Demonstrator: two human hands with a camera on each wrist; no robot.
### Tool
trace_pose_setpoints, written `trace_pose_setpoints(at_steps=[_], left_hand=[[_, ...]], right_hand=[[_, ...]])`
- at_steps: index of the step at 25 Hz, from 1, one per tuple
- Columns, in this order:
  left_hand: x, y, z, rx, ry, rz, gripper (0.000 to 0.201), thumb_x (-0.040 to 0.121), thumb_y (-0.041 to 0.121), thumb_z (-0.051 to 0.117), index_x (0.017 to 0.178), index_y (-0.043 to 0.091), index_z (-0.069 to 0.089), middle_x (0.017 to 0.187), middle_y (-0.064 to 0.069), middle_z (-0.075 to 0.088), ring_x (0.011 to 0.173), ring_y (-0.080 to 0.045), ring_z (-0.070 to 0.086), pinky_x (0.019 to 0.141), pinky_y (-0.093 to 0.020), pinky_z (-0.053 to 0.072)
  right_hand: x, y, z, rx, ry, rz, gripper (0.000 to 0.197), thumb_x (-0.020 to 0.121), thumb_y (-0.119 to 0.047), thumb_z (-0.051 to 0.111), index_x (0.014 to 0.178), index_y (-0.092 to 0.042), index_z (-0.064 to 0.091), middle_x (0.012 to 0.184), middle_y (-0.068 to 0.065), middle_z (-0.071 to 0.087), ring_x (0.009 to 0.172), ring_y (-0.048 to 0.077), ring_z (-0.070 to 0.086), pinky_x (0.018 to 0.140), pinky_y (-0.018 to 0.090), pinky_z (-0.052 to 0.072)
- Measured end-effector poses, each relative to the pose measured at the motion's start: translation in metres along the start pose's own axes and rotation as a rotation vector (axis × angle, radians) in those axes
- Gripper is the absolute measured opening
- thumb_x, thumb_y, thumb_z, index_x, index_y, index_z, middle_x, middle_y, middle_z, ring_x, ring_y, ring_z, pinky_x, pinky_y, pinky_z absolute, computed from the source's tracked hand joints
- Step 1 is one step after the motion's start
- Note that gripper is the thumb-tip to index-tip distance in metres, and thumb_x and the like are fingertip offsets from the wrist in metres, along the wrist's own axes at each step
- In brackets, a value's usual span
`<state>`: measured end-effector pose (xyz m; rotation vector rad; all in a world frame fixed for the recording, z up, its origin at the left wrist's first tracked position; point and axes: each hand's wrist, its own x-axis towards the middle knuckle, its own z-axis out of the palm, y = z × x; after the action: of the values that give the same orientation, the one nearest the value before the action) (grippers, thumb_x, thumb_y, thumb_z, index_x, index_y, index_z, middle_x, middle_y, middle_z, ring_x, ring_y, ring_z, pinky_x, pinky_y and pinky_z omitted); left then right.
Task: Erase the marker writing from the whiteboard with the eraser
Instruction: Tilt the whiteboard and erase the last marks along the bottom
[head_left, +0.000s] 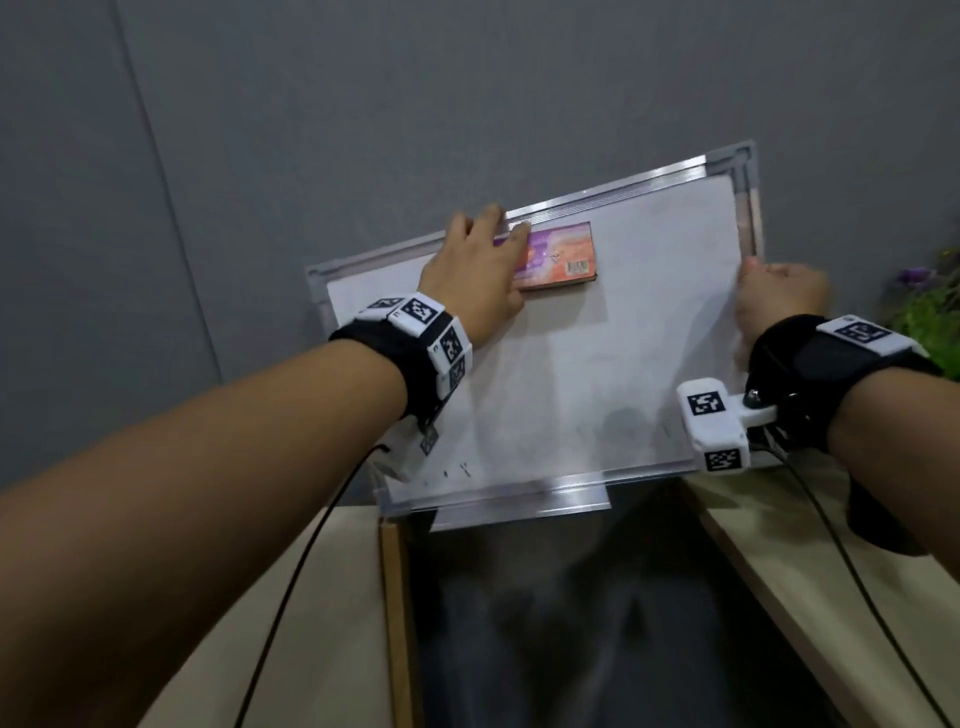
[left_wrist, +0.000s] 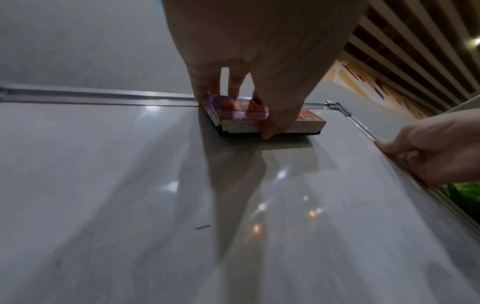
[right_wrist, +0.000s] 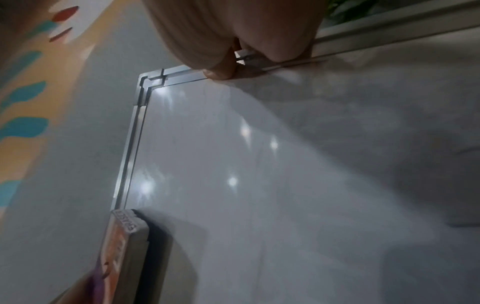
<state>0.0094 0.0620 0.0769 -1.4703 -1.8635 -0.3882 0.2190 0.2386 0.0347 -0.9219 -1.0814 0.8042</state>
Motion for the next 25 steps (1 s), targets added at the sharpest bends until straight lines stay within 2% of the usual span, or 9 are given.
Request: trace_pose_setpoints(at_steps=[2, 4, 9, 11, 15, 18, 20, 23, 25], left_hand=[[0.004, -0.004, -0.004, 0.037, -0.019, 0.020, 0.065, 0.083, 0.026, 0.058, 0.143, 0.019, 0.035, 0.150, -0.008, 0.027, 0.125, -0.034, 0.030, 0.087, -0.044, 0.046], [0.004, -0.004, -0.004, 0.056, -0.034, 0.036, 0.065, 0.084, 0.027, 0.058, 0.143, 0.020, 0.034, 0.150, -0.008, 0.027, 0.126, -0.034, 0.029, 0.086, -0.045, 0.047], [-0.015, -0.004, 0.024, 0.045, -0.103, 0.048, 0.064, 0.085, 0.027, 0.057, 0.144, 0.020, 0.032, 0.150, -0.007, 0.027, 0.125, -0.032, 0.029, 0.085, -0.044, 0.048], [-0.020, -0.003, 0.036, 0.030, -0.111, 0.051, 0.063, 0.085, 0.025, 0.056, 0.143, 0.020, 0.033, 0.149, -0.006, 0.029, 0.122, -0.032, 0.030, 0.082, -0.044, 0.050], [-0.011, 0.000, 0.039, 0.004, -0.094, 0.039, 0.064, 0.086, 0.024, 0.055, 0.145, 0.019, 0.032, 0.149, -0.006, 0.030, 0.123, -0.033, 0.030, 0.083, -0.045, 0.049], [0.003, 0.002, 0.031, -0.005, -0.059, 0.052, 0.065, 0.086, 0.023, 0.055, 0.146, 0.021, 0.031, 0.150, -0.004, 0.029, 0.126, -0.033, 0.027, 0.082, -0.043, 0.048], [0.008, 0.005, 0.030, 0.000, -0.058, 0.062, 0.065, 0.086, 0.023, 0.055, 0.146, 0.022, 0.031, 0.150, -0.004, 0.029, 0.127, -0.033, 0.026, 0.083, -0.042, 0.049], [0.008, 0.009, 0.037, 0.016, -0.073, 0.056, 0.065, 0.086, 0.024, 0.056, 0.146, 0.022, 0.031, 0.151, -0.005, 0.026, 0.128, -0.034, 0.025, 0.087, -0.045, 0.049], [0.008, 0.009, 0.041, 0.015, -0.079, 0.051, 0.065, 0.086, 0.025, 0.056, 0.146, 0.022, 0.031, 0.152, -0.005, 0.023, 0.130, -0.035, 0.022, 0.088, -0.045, 0.049]], right_hand=[[0.005, 0.012, 0.003, -0.015, -0.007, 0.040, 0.034, 0.065, -0.040, 0.056, 0.057, -0.007, 0.052, 0.062, 0.003, 0.042, 0.062, 0.015, 0.037, 0.056, 0.034, 0.039], [0.003, 0.023, 0.004, -0.036, -0.018, 0.084, 0.030, 0.063, -0.039, 0.054, 0.052, -0.012, 0.049, 0.061, 0.004, 0.039, 0.061, 0.017, 0.036, 0.054, 0.035, 0.038], [-0.020, 0.045, -0.002, -0.017, -0.034, 0.160, 0.024, 0.072, -0.031, 0.056, 0.060, -0.011, 0.056, 0.054, 0.000, 0.048, 0.054, 0.020, 0.046, 0.058, 0.034, 0.041], [-0.023, 0.055, -0.004, 0.008, -0.020, 0.176, 0.017, 0.075, -0.028, 0.058, 0.068, -0.012, 0.060, 0.058, -0.001, 0.051, 0.055, 0.021, 0.048, 0.061, 0.033, 0.043], [-0.017, 0.055, -0.002, 0.068, -0.008, 0.219, 0.023, 0.072, -0.029, 0.059, 0.057, -0.015, 0.048, 0.061, 0.001, 0.047, 0.056, 0.019, 0.042, 0.059, 0.033, 0.041], [-0.009, 0.052, -0.003, -0.008, -0.067, 0.229, 0.032, 0.088, -0.032, 0.054, 0.061, -0.020, 0.041, 0.072, 0.002, 0.049, 0.060, 0.022, 0.045, 0.070, 0.029, 0.040], [-0.008, 0.056, -0.002, 0.026, -0.029, 0.229, 0.028, 0.089, -0.028, 0.054, 0.063, -0.019, 0.046, 0.067, -0.001, 0.049, 0.067, 0.022, 0.047, 0.069, 0.029, 0.040], [-0.012, 0.063, 0.003, 0.089, 0.045, 0.238, 0.013, 0.083, -0.023, 0.055, 0.074, -0.015, 0.059, 0.060, -0.006, 0.049, 0.056, 0.017, 0.047, 0.063, 0.030, 0.042], [-0.011, 0.063, 0.004, 0.083, 0.010, 0.230, 0.013, 0.082, -0.025, 0.054, 0.073, -0.016, 0.060, 0.060, -0.005, 0.050, 0.059, 0.019, 0.049, 0.062, 0.031, 0.042]])
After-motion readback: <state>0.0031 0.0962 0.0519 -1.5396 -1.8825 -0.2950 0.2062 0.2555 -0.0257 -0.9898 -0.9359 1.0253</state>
